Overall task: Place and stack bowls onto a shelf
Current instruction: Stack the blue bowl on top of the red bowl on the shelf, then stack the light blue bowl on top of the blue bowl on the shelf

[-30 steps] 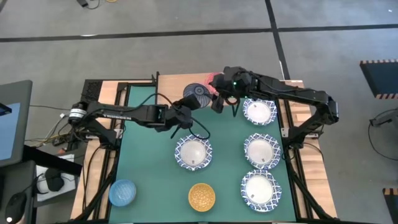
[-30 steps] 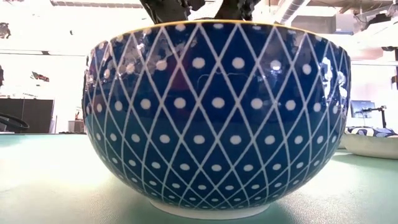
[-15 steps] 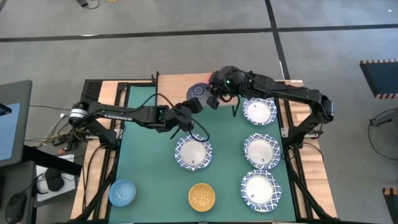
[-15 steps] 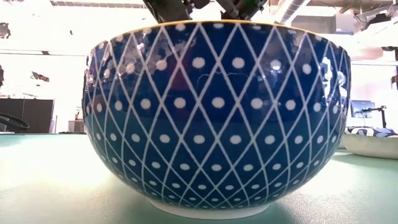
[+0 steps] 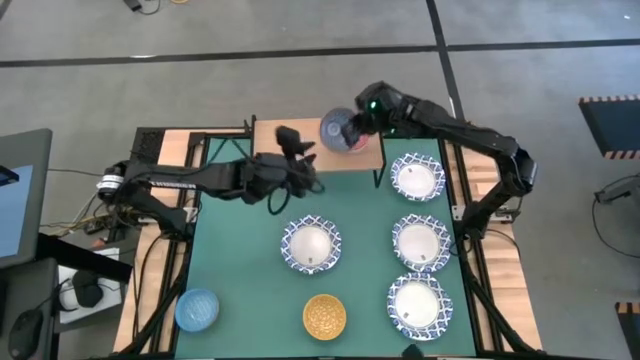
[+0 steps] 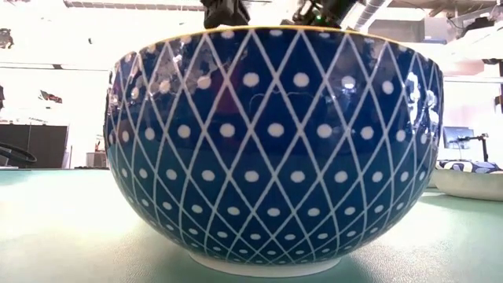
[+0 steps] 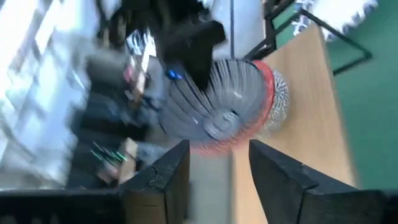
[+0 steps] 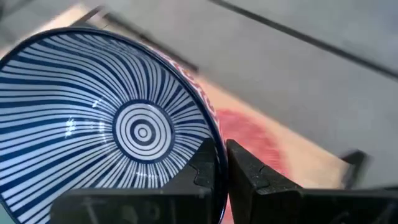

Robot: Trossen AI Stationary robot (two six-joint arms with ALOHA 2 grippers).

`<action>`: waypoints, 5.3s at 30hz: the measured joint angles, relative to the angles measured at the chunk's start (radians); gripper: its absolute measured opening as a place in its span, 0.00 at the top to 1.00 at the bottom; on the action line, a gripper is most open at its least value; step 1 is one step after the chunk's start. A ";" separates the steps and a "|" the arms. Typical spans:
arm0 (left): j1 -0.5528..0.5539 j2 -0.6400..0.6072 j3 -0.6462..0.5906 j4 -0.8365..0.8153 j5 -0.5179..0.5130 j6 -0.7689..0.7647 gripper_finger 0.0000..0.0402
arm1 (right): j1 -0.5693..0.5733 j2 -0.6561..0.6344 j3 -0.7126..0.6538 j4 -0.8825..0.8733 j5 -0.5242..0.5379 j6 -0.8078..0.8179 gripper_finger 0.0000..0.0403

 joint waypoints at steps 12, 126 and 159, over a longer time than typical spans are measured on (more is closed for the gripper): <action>0.171 -0.103 -0.003 -0.311 0.371 -0.772 0.63 | -0.157 0.007 0.002 -0.180 -0.170 0.135 0.89; -0.774 -0.314 -0.751 -0.544 1.135 -2.001 0.91 | 0.085 -0.094 0.003 -0.047 -0.183 -0.106 0.44; -0.088 -0.511 -0.370 -0.121 0.293 -1.306 0.99 | 0.289 -0.095 0.152 0.018 -0.255 -0.241 0.44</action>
